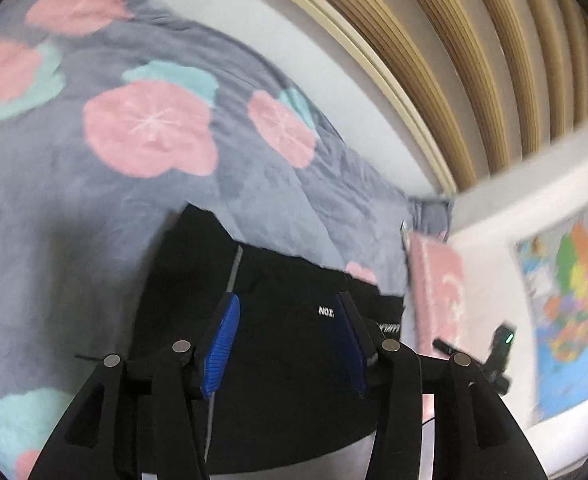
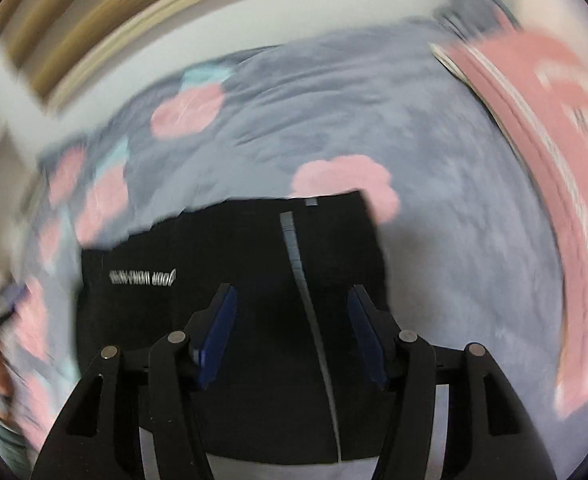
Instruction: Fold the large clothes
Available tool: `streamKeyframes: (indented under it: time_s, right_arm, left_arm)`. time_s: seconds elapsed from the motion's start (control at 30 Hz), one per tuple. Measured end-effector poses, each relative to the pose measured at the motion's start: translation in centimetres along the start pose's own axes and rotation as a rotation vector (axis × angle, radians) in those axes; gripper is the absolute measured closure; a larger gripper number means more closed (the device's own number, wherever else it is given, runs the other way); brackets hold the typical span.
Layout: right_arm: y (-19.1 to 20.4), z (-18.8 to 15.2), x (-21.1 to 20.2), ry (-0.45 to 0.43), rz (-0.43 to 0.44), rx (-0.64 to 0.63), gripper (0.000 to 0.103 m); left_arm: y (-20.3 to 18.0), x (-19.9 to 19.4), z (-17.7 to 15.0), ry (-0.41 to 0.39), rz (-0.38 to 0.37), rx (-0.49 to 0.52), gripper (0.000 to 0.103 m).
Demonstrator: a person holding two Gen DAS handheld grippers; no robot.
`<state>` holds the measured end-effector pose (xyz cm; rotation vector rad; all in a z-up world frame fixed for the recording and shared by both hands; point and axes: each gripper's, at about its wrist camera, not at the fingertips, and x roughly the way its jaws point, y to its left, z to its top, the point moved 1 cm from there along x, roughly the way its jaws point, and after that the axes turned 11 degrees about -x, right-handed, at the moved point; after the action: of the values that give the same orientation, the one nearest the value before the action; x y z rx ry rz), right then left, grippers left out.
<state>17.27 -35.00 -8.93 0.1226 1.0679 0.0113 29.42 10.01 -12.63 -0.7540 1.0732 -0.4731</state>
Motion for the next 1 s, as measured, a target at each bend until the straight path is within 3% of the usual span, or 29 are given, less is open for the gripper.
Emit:
streamKeyframes:
  time_s: [0.1, 0.23, 0.3, 0.43, 0.5, 0.63, 0.8, 0.9, 1.0]
  right_arm:
    - [5.7, 0.7, 2.2, -0.027, -0.052, -0.148, 0.042]
    - [9.1, 1.2, 7.7, 0.024, -0.099, -0.243, 0.043]
    - [8.5, 1.5, 12.2, 0.097, -0.101, -0.221, 0.044]
    - [5.7, 2.1, 17.9, 0.169, -0.016, -0.092, 0.035]
    - [5.0, 2.3, 19.0, 0.162, -0.005, -0.064, 0.033]
    - [5.2, 2.1, 18.6, 0.154, -0.021, -0.089, 0.033]
    - [4.5, 1.4, 12.6, 0.083, 0.014, -0.061, 0.032]
    - [5.1, -0.2, 7.7, 0.012, -0.013, -0.105, 0.032]
    - [6.7, -2.9, 5.7, 0.034, -0.027, -0.132, 0.032]
  left_arm:
    - [-2.3, 5.0, -2.5, 0.065, 0.071, 0.082, 0.053]
    - [-2.6, 13.1, -4.8, 0.14, 0.27, 0.179, 0.053]
    - [-1.0, 16.3, -4.6, 0.155, 0.35, 0.144, 0.052]
    - [2.1, 18.9, -2.0, 0.142, 0.38, 0.01, 0.051]
    - [2.1, 19.6, -1.2, 0.129, 0.403, 0.036, 0.051]
    - [1.4, 19.0, -1.2, 0.125, 0.392, 0.093, 0.051]
    - [-1.4, 13.8, -3.4, 0.078, 0.377, 0.2, 0.053]
    - [-3.7, 10.7, -5.9, 0.054, 0.348, 0.282, 0.053]
    - [-5.1, 9.7, -9.3, 0.075, 0.295, 0.299, 0.053]
